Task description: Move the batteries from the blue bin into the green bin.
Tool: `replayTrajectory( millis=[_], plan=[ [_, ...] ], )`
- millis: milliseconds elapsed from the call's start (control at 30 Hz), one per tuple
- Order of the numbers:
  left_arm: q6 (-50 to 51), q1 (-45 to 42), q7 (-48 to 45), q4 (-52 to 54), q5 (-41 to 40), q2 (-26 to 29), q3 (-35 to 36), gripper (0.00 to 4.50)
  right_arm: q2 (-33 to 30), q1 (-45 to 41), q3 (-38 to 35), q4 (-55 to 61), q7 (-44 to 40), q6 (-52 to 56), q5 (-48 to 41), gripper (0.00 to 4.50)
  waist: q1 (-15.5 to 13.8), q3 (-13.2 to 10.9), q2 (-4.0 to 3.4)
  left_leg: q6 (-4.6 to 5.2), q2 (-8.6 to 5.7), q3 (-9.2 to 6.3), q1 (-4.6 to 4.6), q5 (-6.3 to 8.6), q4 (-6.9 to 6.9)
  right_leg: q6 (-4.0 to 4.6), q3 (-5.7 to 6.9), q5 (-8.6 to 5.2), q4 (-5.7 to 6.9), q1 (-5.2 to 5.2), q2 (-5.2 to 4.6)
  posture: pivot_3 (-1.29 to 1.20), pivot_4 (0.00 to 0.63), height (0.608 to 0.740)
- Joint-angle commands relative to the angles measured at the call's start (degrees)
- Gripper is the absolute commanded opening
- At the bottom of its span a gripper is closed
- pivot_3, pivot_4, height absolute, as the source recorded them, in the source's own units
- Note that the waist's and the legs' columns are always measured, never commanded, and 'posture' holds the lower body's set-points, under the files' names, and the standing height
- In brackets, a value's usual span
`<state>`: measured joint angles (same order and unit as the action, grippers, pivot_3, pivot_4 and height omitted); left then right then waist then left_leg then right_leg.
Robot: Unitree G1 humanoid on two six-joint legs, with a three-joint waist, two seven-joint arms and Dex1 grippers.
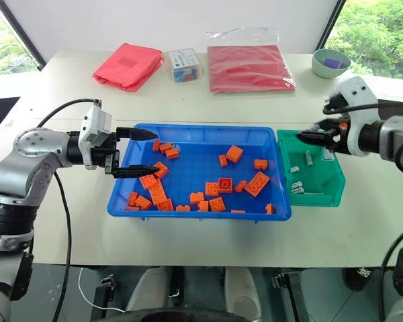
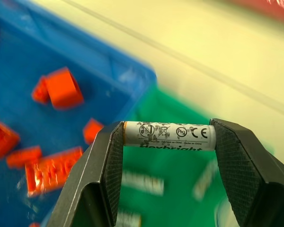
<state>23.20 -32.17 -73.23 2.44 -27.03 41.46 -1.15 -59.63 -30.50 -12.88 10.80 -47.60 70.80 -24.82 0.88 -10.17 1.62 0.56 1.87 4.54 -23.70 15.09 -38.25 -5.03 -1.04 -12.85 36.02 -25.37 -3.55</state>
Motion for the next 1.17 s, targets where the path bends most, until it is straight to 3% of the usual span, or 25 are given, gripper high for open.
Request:
replayTrajectory(
  millis=[33,67,200,233,333,433,567,700,800,900,1167],
  plan=[
    [-1.11,-2.32,0.06,-0.89,-1.29,-1.4,1.1,4.5,-0.19,3.74,-3.33,1.93,0.67,-1.21,-0.97,2.21,0.0,0.0,0.0,0.0,0.0,-0.02,0.02,0.0,0.0,-0.02,-0.03,0.01,0.01,0.01,0.0,0.0,0.15,0.736],
    [-1.32,-2.65,-0.01,-1.34,-1.07,-1.79,1.0,4.5,0.46,4.61,-3.39,2.06,1.48,-1.49,-0.9,2.21,0.06,0.0,0.0,0.0,0.0,-0.01,0.07,0.0,0.0,-0.04,-0.03,0.02,0.01,0.04,0.02,0.0,0.15,0.736],
    [-2.09,-3.41,-0.16,-2.22,-0.61,-2.64,0.77,4.5,1.89,6.78,-2.97,1.55,3.89,-3.74,0.13,4.25,0.1,0.0,-0.01,0.0,0.0,0.02,0.14,0.0,0.0,-0.07,-0.1,0.04,0.03,0.04,0.04,0.0,0.15,0.736],
    [-2.19,-3.58,-0.14,-2.37,-0.59,-2.73,0.8,4.5,1.67,6.94,-2.84,1.54,3.85,-4.22,0.09,4.45,-0.01,0.0,-0.01,0.0,0.0,0.0,0.13,0.0,0.01,-0.12,-0.1,0.06,0.03,0.05,0.05,0.0,0.15,0.736],
    [-2.46,-3.7,-0.51,-2.7,-0.58,-2.56,0.99,4.5,-0.78,7.51,-3.33,1.6,0.56,-8.4,-0.68,4.45,-0.1,0.0,-0.01,0.0,0.0,0.0,0.12,0.0,0.01,-0.12,-0.1,0.07,0.03,0.05,0.04,0.0,0.15,0.736],
    [-2.09,-3.58,-1.72,-2.91,-0.59,-1.39,0.99,4.5,-5.68,11.72,-6.32,-0.42,-10.65,-25.16,0.81,4.45,-0.28,0.0,-0.01,0.0,-0.01,0.0,0.12,0.0,0.01,-0.12,-0.09,0.06,0.01,0.06,0.04,0.0,0.15,0.736],
    [-1.45,-3.46,-5.26,-4.12,-1.01,2.44,1.92,4.5,-13.46,20.46,-9.76,-14.22,-28.18,-48.9,5.14,4.45,-0.24,0.0,-0.01,0.0,-0.04,0.05,0.14,0.0,0.01,-0.23,0.0,-0.01,-0.06,0.22,0.04,0.0,0.15,0.736],
    [-1.4,-3.47,-8.46,-7.51,-1.51,7.0,3.97,4.5,-16.57,17.12,-8.94,-30.72,-35.21,-58.76,5.69,4.45,0.27,0.0,-0.01,0.0,-0.03,0.19,0.33,0.0,-0.02,-0.06,-0.1,-0.09,-0.08,0.33,0.0,0.0,0.15,0.736],
    [-2.69,-4.45,-11.71,-13.4,-0.98,11.04,5.63,4.5,-16.64,11.94,-7.44,-45.63,-37.81,-68.31,7.57,4.45,0.74,-0.02,-0.04,0.0,-0.01,0.2,0.41,0.0,-0.01,-0.02,-0.14,-0.09,0.01,0.29,0.02,0.0,0.15,0.736],
    [-4.26,-6.09,-12.09,-17.14,-0.42,11.86,6.19,4.5,-15.8,8.57,-5.47,-53.3,-39.54,-73.57,9.04,4.45,0.94,-0.01,-0.05,0.0,0.01,0.22,0.41,0.0,0.02,-0.01,-0.1,-0.1,0.02,0.3,0.06,0.0,0.15,0.736],
    [-4.8,-8.27,-11.39,-20.41,-0.34,12.36,7.85,4.5,-11.5,3.91,-3.8,-59.33,-39.31,-75.83,9.2,4.45,1.31,-0.02,-0.06,-0.01,-0.01,0.23,0.38,-0.01,0.0,-0.07,-0.12,-0.07,0.07,0.31,-0.01,0.0,0.15,0.736]
  ],
)
